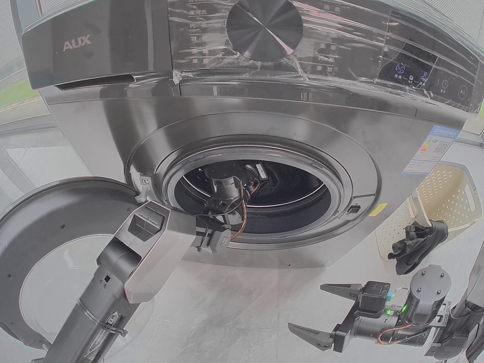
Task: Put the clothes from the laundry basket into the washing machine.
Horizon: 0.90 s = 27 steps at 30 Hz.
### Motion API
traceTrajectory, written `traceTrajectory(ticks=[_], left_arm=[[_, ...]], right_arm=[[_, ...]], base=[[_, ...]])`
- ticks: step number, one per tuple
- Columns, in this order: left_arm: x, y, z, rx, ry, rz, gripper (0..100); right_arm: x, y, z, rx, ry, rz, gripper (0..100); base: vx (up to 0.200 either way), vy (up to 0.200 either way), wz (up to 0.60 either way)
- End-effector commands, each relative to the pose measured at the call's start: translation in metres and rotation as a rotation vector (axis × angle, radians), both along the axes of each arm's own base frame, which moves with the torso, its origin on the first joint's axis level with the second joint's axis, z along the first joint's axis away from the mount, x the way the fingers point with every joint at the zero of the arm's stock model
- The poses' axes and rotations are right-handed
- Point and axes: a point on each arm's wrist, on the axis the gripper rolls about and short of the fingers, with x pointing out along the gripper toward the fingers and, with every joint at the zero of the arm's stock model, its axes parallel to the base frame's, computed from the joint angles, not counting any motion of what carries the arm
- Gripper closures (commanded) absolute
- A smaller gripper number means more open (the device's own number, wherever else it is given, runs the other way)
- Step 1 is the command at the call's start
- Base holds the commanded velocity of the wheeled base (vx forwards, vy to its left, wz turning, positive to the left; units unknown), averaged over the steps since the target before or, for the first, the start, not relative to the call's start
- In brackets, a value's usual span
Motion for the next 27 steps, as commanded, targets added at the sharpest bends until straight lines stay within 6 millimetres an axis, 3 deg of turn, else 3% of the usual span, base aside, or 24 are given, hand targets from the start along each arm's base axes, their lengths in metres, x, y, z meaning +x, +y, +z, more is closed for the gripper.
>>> traceTrajectory(ticks=[1,4,13,19,21,27], left_arm=[[-0.003,-0.003,0.005,-0.01,-0.01,-0.008,0],[-0.012,-0.006,0.01,0.002,0.007,-0.022,0],[-0.077,-0.015,0.029,0.147,0.046,-0.107,0],[-0.1,-0.021,0.035,0.158,0.023,-0.14,0],[-0.112,-0.018,0.03,0.184,0.056,-0.156,0],[-0.115,-0.01,-0.005,0.264,0.148,-0.169,0]], right_arm=[[-0.001,-0.001,-0.001,-0.005,0.005,0.0,0],[0.0,-0.001,-0.001,-0.006,0.006,-0.003,0],[0.001,-0.005,-0.002,-0.011,0.01,-0.021,0],[0.0,-0.005,-0.002,-0.011,0.01,-0.018,0],[0.0,-0.006,-0.001,-0.009,0.007,-0.021,0],[-0.001,-0.004,-0.002,-0.011,0.009,-0.01,0]], base=[[0.0,0.0,0.0],[0.0,0.0,0.0],[0.0,0.0,0.0],[0.0,0.0,0.0],[0.0,0.0,0.0],[0.0,0.0,0.0]])
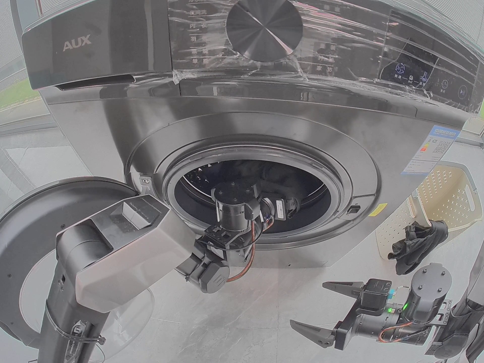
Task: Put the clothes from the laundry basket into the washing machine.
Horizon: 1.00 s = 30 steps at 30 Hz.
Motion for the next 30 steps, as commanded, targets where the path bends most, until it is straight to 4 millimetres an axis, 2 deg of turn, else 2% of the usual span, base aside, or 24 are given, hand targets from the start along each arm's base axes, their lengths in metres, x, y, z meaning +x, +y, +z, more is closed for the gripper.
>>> traceTrajectory(ticks=[1,3,4,5,11,12,16,17,22,26,30], left_arm=[[-0.009,0.006,-0.023,0.07,0.061,-0.04,0],[-0.007,0.005,-0.038,0.091,0.084,-0.054,0],[-0.007,0.005,-0.038,0.091,0.084,-0.054,0],[0.001,0.009,-0.048,0.101,0.093,-0.04,0],[0.027,0.017,-0.066,0.101,0.081,0.009,0],[0.032,0.019,-0.066,0.104,0.061,0.017,100],[0.038,0.021,-0.062,0.095,0.044,0.027,100],[0.042,0.02,-0.052,0.067,0.011,0.031,100],[0.051,0.014,-0.039,0.007,-0.034,0.034,100],[0.069,0.015,-0.032,-0.059,-0.08,0.093,100],[0.089,0.027,-0.014,-0.132,-0.151,0.142,100]], right_arm=[[-0.004,-0.001,-0.002,-0.012,0.011,0.01,0],[-0.004,-0.001,-0.002,-0.014,0.012,0.01,0],[-0.004,-0.001,-0.002,-0.014,0.012,0.01,0],[-0.004,-0.001,-0.002,-0.014,0.012,0.01,0],[-0.004,-0.002,-0.003,-0.014,0.014,0.01,0],[-0.004,-0.002,-0.003,-0.014,0.014,0.01,0],[-0.003,-0.002,-0.003,-0.014,0.014,0.008,0],[-0.003,-0.002,-0.003,-0.014,0.014,0.008,0],[-0.004,-0.002,-0.003,-0.013,0.015,0.009,0],[-0.003,-0.002,-0.003,-0.013,0.015,0.006,0],[-0.003,-0.002,-0.003,-0.012,0.014,0.005,0]], base=[[0.0,0.0,0.0],[0.0,0.0,0.0],[0.0,0.0,0.0],[0.0,0.0,0.0],[0.0,0.0,0.0],[0.0,0.0,0.0],[0.0,0.0,0.0],[0.0,0.0,0.0],[0.0,0.0,0.0],[0.0,0.0,0.0],[0.0,0.0,0.0]])
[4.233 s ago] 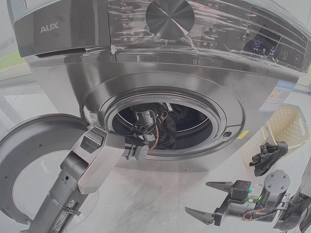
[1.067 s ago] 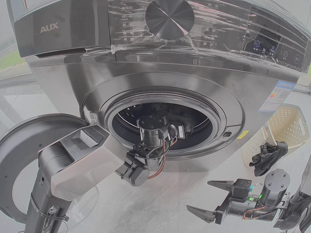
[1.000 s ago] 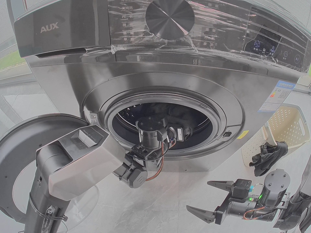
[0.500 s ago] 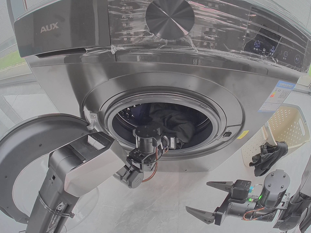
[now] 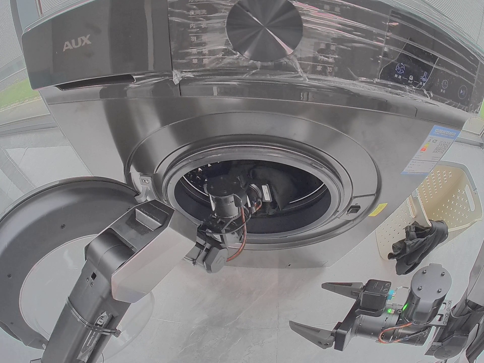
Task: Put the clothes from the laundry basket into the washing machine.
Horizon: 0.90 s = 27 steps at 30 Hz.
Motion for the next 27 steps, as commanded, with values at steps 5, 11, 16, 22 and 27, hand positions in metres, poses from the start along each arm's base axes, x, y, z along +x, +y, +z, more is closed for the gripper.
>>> traceTrajectory(ticks=[5,11,16,22,27], left_arm=[[0.035,0.023,0.011,-0.086,-0.084,0.086,100],[0.034,0.022,0.012,-0.085,-0.083,0.083,100],[0.031,0.019,0.008,-0.079,-0.067,0.074,0],[0.018,0.013,-0.011,-0.032,0.026,0.053,0],[0.016,0.011,-0.009,-0.035,0.027,0.046,0]], right_arm=[[-0.001,-0.003,-0.003,-0.013,0.014,-0.003,0],[-0.002,-0.003,-0.003,-0.015,0.014,0.0,0],[-0.002,-0.003,-0.003,-0.015,0.014,0.0,0],[-0.002,-0.002,-0.003,-0.014,0.013,0.002,0],[-0.002,-0.003,-0.003,-0.015,0.014,-0.001,0]], base=[[0.0,0.0,0.0],[0.0,0.0,0.0],[0.0,0.0,0.0],[0.0,0.0,0.0],[0.0,0.0,0.0]])
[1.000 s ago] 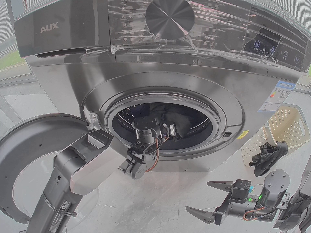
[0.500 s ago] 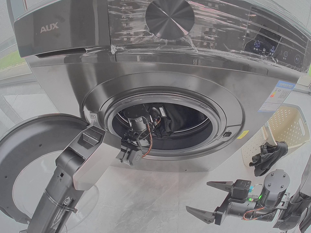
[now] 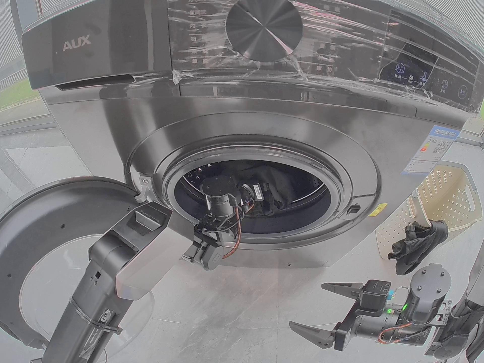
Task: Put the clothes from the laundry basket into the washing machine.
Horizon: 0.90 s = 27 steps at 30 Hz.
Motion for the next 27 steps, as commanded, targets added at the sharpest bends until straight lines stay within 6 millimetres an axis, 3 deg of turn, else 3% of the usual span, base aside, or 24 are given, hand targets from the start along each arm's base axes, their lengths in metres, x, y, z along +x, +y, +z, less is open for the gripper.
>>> traceTrajectory(ticks=[1,6,17,19,23,27], left_arm=[[-0.004,-0.002,0.007,-0.004,-0.006,-0.007,0],[-0.039,-0.01,0.025,0.021,0.034,-0.06,0],[-0.128,0.001,0.025,0.178,0.21,-0.202,0],[-0.134,0.004,0.028,0.189,0.213,-0.208,0],[-0.165,0.01,0.035,0.224,0.208,-0.249,0],[-0.177,0.012,0.038,0.225,0.196,-0.267,0]], right_arm=[[-0.002,-0.003,-0.002,-0.014,0.013,-0.001,0],[-0.002,-0.004,-0.002,-0.015,0.014,-0.006,0],[-0.003,-0.005,0.003,0.007,-0.008,-0.012,0],[-0.003,-0.006,0.004,0.009,-0.01,-0.014,0],[-0.002,-0.006,0.005,0.015,-0.015,-0.015,0],[-0.003,-0.007,0.008,0.024,-0.026,-0.016,0]], base=[[0.0,0.0,0.0],[0.0,0.0,0.0],[0.0,0.0,0.0],[0.0,0.0,0.0],[0.0,0.0,0.0],[0.0,0.0,0.0]])
